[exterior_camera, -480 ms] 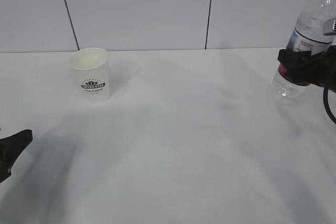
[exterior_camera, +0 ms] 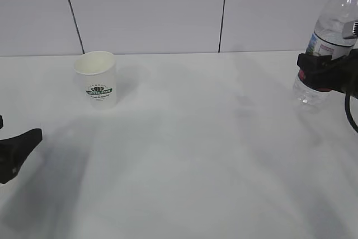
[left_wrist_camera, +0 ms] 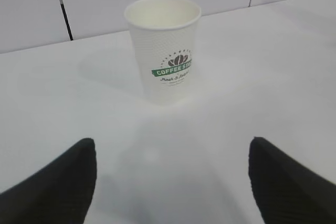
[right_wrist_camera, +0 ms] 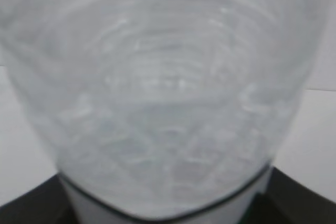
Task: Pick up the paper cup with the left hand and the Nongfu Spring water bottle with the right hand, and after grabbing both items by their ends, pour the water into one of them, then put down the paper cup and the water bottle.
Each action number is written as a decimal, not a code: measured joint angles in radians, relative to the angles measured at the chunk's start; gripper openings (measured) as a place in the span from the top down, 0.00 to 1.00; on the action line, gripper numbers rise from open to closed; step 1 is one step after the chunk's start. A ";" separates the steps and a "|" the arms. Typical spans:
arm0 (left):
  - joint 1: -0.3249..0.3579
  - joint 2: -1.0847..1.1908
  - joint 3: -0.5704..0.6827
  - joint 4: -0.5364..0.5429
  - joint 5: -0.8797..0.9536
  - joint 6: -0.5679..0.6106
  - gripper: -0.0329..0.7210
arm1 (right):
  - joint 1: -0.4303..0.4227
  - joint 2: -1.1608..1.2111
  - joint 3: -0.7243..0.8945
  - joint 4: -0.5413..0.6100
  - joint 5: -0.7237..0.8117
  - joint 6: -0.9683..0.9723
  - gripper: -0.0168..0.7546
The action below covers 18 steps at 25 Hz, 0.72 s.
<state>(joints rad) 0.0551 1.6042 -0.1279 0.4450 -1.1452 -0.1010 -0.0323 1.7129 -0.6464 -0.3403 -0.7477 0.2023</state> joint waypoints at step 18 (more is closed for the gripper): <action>0.000 0.239 -0.271 0.062 0.002 -0.041 0.04 | 0.000 0.000 0.000 -0.021 0.000 0.000 0.38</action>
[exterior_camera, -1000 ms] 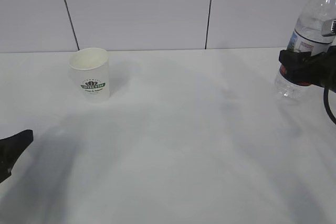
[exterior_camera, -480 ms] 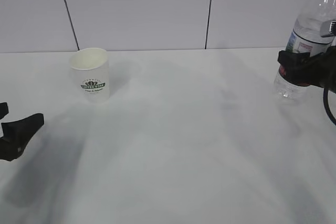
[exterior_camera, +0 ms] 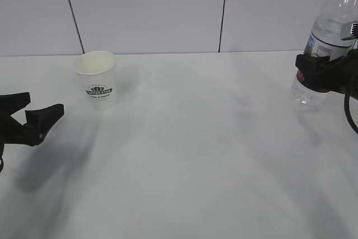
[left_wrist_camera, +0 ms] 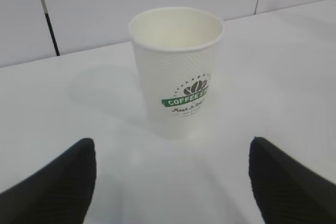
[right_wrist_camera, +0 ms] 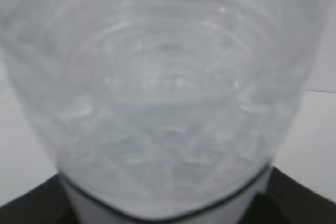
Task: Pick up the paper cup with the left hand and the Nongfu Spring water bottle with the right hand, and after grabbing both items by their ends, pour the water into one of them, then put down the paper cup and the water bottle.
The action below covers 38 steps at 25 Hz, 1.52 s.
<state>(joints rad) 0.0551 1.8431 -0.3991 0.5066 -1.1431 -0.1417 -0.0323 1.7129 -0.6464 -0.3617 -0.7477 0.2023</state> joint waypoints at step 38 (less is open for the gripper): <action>-0.046 0.384 -0.393 0.165 0.028 -0.129 0.05 | 0.000 0.000 0.000 -0.001 0.000 0.000 0.38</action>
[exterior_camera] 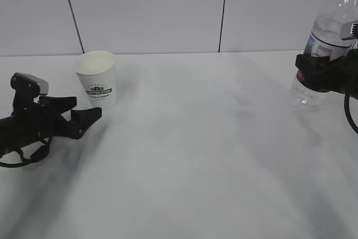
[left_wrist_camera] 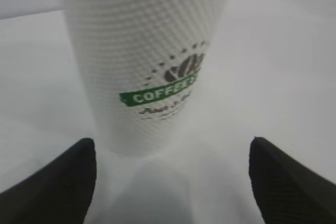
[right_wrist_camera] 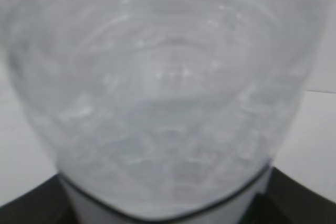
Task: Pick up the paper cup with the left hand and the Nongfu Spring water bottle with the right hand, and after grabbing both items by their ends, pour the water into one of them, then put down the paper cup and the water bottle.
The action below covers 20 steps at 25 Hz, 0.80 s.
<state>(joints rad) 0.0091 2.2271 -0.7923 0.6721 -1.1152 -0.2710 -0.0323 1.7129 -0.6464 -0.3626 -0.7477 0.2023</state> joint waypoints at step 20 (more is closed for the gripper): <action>-0.082 0.046 -0.071 -0.165 0.044 0.080 0.05 | 0.000 0.000 0.000 -0.003 0.000 0.000 0.38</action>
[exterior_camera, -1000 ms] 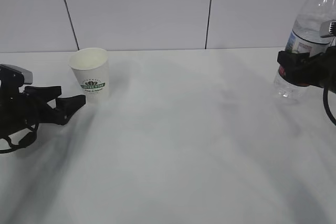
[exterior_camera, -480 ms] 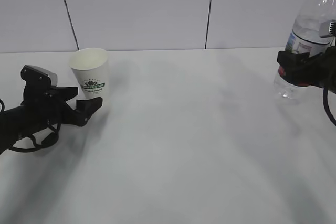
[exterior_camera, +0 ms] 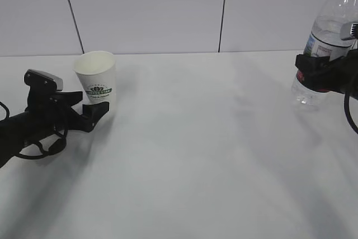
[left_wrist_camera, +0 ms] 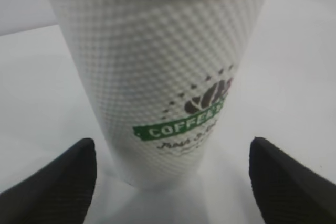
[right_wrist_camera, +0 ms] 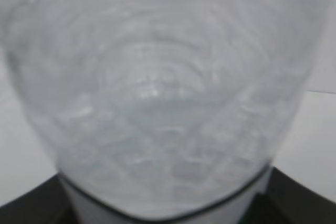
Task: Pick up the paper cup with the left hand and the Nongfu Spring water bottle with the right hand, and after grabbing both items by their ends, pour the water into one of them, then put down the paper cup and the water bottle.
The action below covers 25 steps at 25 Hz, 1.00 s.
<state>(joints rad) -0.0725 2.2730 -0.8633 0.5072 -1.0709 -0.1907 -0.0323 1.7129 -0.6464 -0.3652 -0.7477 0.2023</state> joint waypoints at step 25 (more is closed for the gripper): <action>-0.039 0.071 -0.117 -0.020 -0.018 -0.051 0.05 | 0.000 0.000 0.000 -0.001 0.000 0.000 0.38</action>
<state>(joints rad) -0.1112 2.3439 -0.9804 0.4868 -1.0891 -0.2417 -0.0323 1.7129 -0.6464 -0.3666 -0.7477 0.2023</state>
